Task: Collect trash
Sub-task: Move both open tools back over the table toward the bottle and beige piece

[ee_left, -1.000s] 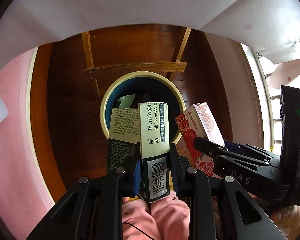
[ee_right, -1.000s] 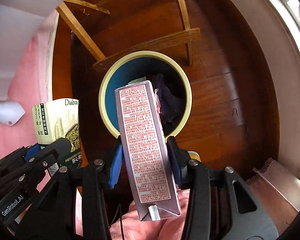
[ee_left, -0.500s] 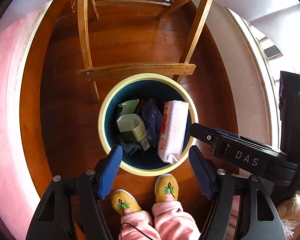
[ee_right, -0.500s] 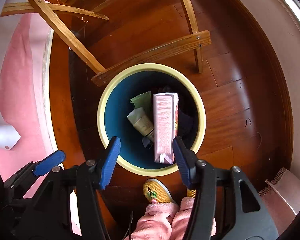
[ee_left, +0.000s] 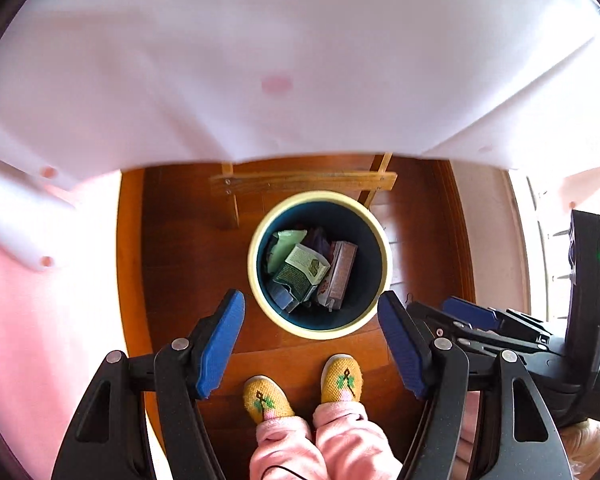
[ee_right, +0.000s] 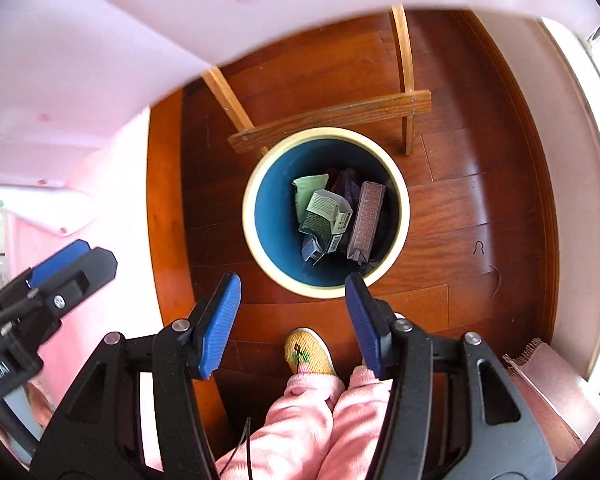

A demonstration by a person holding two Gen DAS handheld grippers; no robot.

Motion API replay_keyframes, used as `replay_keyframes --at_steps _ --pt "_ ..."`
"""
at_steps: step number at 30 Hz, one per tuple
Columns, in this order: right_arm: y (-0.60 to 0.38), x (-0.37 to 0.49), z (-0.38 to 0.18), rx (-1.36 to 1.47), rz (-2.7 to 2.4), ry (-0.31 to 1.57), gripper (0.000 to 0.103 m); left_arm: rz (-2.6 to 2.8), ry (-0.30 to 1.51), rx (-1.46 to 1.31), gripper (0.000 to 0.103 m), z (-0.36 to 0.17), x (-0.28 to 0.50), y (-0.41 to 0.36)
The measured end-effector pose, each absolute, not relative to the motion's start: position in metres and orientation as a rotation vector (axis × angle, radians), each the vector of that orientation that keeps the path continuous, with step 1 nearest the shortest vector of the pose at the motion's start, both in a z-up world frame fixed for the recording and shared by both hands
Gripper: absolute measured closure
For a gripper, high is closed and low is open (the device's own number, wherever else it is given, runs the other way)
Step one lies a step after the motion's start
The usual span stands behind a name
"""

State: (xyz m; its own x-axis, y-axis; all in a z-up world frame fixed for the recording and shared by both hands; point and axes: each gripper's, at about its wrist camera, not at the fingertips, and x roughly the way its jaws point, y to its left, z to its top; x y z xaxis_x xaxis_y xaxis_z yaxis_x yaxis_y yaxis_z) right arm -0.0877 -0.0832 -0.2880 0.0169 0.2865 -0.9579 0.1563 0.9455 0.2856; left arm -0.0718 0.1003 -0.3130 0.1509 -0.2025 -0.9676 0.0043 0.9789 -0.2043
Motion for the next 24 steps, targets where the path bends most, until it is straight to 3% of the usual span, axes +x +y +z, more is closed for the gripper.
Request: replay_keyframes --at_steps 17,24 --pt "-0.054 -0.1 -0.054 0.303 0.166 1.387 0.052 -0.266 1.185 -0.09 0.032 -0.06 -0.096 0.12" --pt "-0.051 -0.079 0.041 0.27 0.146 1.214 0.052 -0.312 1.085 -0.061 0.032 0.016 -0.088 0.127"
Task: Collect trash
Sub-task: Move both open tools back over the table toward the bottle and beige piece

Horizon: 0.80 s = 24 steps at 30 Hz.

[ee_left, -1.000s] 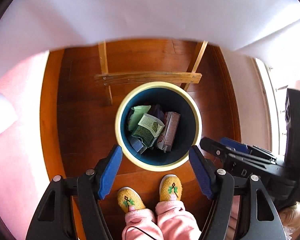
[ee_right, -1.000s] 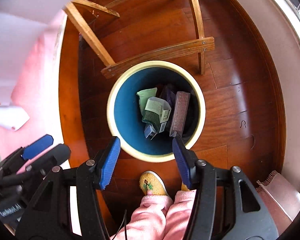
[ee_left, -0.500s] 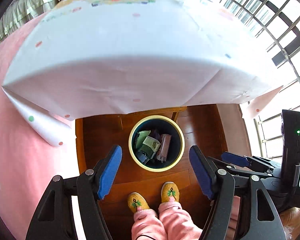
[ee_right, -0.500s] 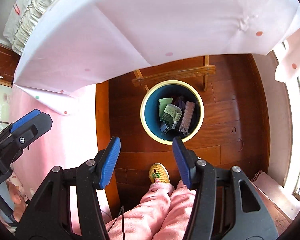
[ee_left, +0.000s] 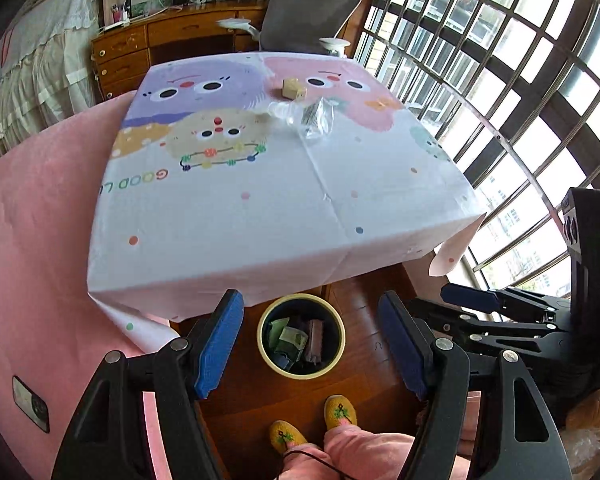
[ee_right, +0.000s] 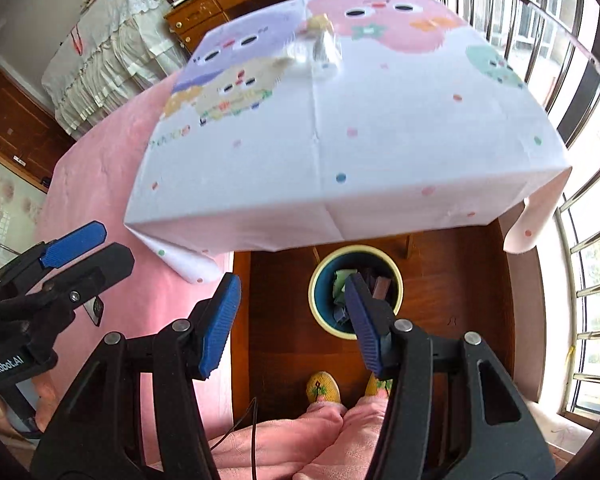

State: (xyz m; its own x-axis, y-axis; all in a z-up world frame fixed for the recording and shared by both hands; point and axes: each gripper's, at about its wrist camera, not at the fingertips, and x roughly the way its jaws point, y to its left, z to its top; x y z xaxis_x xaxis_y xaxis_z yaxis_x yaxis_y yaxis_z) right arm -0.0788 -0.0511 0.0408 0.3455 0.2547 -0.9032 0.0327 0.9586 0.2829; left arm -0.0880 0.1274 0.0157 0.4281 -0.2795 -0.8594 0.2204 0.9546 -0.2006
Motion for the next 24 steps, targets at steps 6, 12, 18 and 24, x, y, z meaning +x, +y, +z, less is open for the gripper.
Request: replay_keyframes --at_steps 6,12,18,24 --pt "-0.051 -0.049 0.101 0.214 0.141 1.11 0.052 -0.299 1.004 -0.025 0.032 0.062 -0.059 0.132" --pt "-0.052 -0.009 0.116 0.162 0.162 1.081 0.052 -0.268 0.983 -0.05 0.032 0.079 -0.022 0.141" --pt "-0.066 0.058 0.105 0.121 0.212 1.087 0.052 -0.208 1.015 -0.054 0.032 0.061 0.028 0.136" --pt "-0.088 0.158 0.066 0.069 0.315 1.141 0.052 -0.12 1.065 -0.07 0.032 0.025 0.104 0.12"
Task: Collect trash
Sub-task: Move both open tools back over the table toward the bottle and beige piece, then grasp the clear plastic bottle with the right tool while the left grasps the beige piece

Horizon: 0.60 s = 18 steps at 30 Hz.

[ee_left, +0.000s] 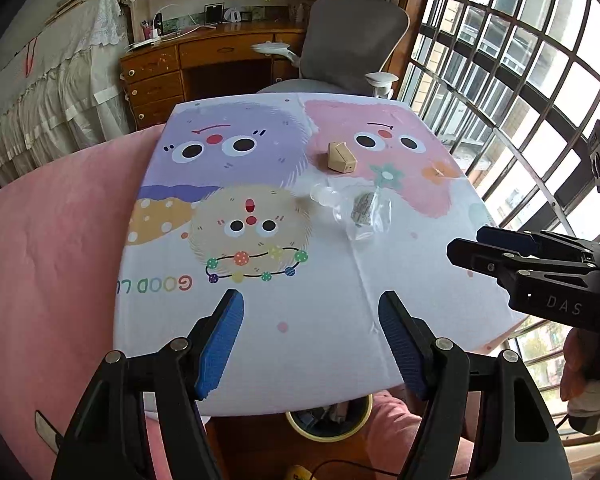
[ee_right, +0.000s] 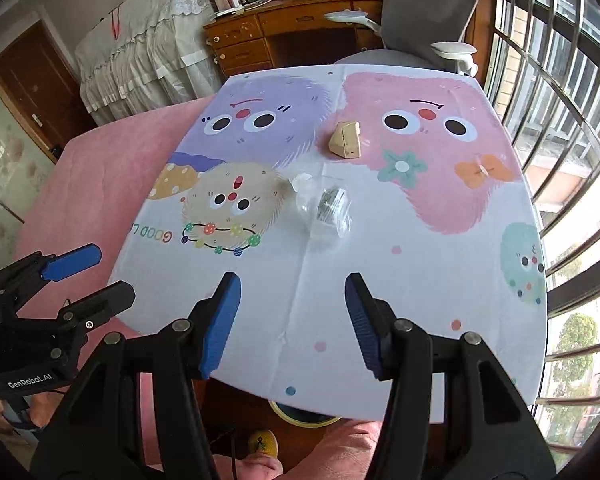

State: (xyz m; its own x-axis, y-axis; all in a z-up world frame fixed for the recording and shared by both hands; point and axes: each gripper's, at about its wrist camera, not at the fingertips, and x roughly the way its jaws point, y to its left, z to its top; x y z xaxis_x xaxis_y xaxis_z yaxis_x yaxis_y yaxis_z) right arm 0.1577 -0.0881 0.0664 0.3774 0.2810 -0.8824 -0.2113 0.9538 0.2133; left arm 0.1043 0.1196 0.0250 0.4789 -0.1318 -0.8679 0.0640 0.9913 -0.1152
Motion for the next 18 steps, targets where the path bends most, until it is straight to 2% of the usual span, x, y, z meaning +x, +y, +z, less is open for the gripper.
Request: replay_keyframes --at_steps 9,18 --pt "-0.096 0.29 -0.003 -0.059 0.554 1.292 0.052 0.048 1.217 -0.227 0.032 -0.039 0.215 0.097" --pt "-0.067 0.341 -0.076 -0.139 0.756 1.459 0.052 0.22 1.296 -0.352 0.032 -0.082 0.239 0.103"
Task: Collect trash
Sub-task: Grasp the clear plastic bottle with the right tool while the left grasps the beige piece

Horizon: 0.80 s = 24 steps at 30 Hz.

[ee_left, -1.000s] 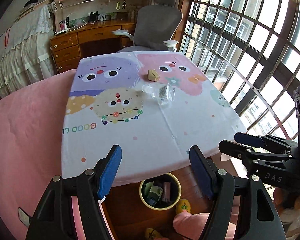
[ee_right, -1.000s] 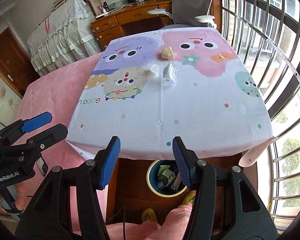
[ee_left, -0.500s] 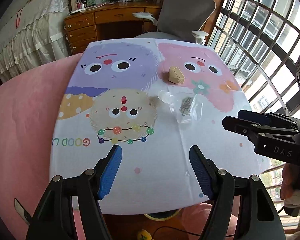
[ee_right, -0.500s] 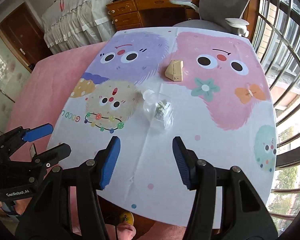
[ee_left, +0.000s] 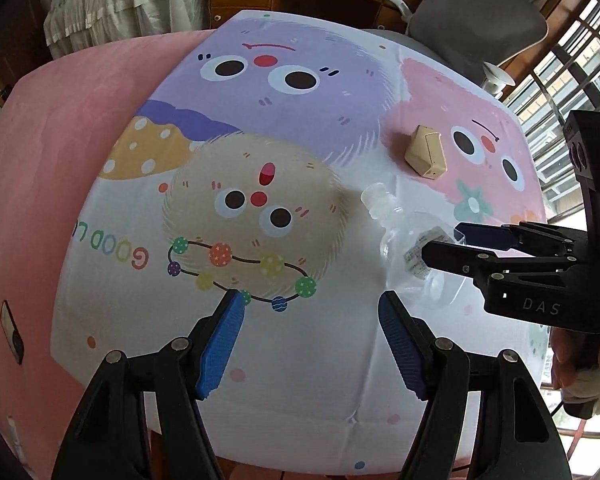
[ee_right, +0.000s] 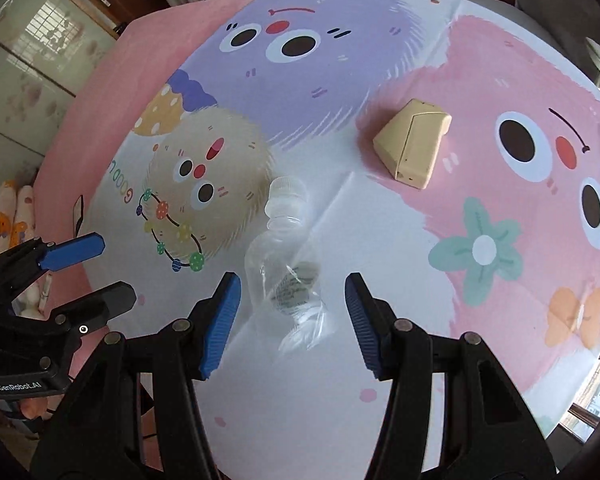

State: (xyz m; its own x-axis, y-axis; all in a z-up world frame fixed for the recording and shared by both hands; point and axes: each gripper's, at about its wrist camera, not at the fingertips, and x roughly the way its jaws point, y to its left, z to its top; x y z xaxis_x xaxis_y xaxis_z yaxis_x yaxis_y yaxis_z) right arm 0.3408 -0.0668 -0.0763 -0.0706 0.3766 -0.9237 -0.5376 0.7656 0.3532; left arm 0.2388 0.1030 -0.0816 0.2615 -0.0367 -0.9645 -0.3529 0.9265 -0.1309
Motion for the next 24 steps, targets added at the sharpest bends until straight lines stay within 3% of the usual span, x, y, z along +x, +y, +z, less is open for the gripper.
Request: replay_keyframes --at_steps 4,6,7,17,24 --pt "-0.053 0.341 -0.096 -0.153 0.852 1.5 0.052 0.257 1.321 -0.365 0.032 -0.093 0.241 0.099" --pt "-0.049 0.335 -0.099 -0.168 0.902 1.501 0.068 0.267 1.332 -0.361 0.032 -0.098 0.241 0.098" --pt "-0.049 0.334 -0.099 -0.163 0.921 1.499 0.069 0.268 1.336 -0.36 0.032 -0.1 0.242 0.097" --pt "-0.119 0.337 -0.079 0.004 0.849 1.455 0.072 0.142 1.33 -0.278 0.032 -0.091 0.3 0.068" --pt "-0.199 0.363 -0.075 0.17 0.646 1.408 0.072 -0.077 1.31 -0.064 0.032 -0.094 0.368 0.023"
